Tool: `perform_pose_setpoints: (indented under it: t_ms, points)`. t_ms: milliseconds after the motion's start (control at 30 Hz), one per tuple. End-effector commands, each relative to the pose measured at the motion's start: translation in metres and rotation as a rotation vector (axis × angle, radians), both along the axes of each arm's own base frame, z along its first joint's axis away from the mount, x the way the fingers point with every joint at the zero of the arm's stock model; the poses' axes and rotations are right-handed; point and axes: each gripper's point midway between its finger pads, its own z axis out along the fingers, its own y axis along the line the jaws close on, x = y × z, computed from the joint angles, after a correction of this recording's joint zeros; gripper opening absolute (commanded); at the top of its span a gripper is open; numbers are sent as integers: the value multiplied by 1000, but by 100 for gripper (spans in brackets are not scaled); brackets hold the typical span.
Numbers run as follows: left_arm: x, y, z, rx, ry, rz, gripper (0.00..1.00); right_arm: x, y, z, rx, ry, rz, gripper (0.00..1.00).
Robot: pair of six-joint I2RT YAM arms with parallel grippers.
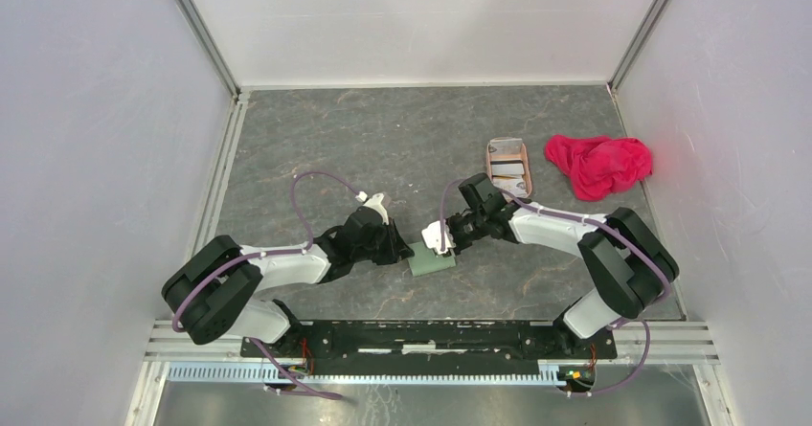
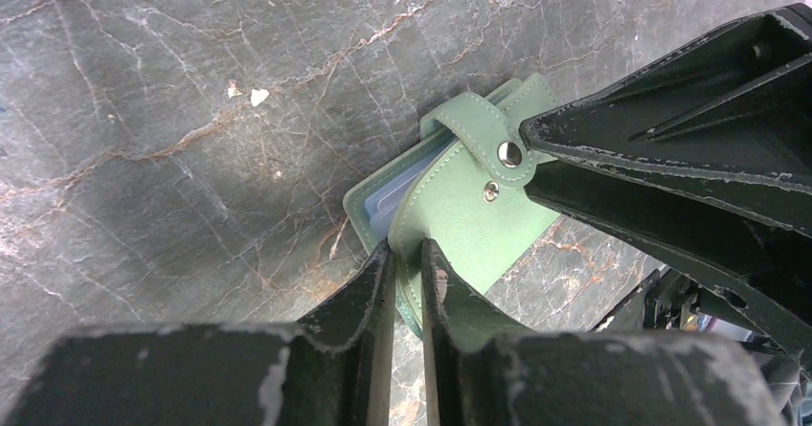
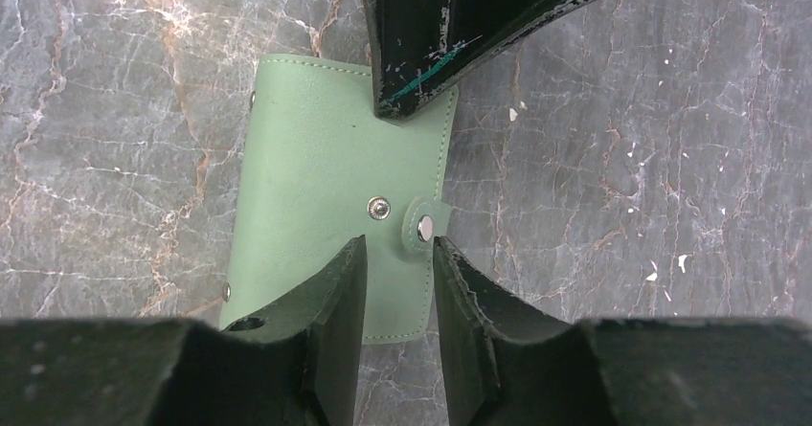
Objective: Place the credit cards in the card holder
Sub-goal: Close the card holder at the center of the board.
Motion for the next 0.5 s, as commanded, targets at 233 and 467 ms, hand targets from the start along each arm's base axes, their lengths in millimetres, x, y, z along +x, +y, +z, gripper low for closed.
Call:
perform_pose_setpoints:
  t_ms: [233,467]
  points:
    - [-5,10,-8,65,-2,-38,20,23,14,10,24,-68,-54,31]
    - [-5,10,-8,65,-2,-33,20,22,15,13,29,-70,-47,17]
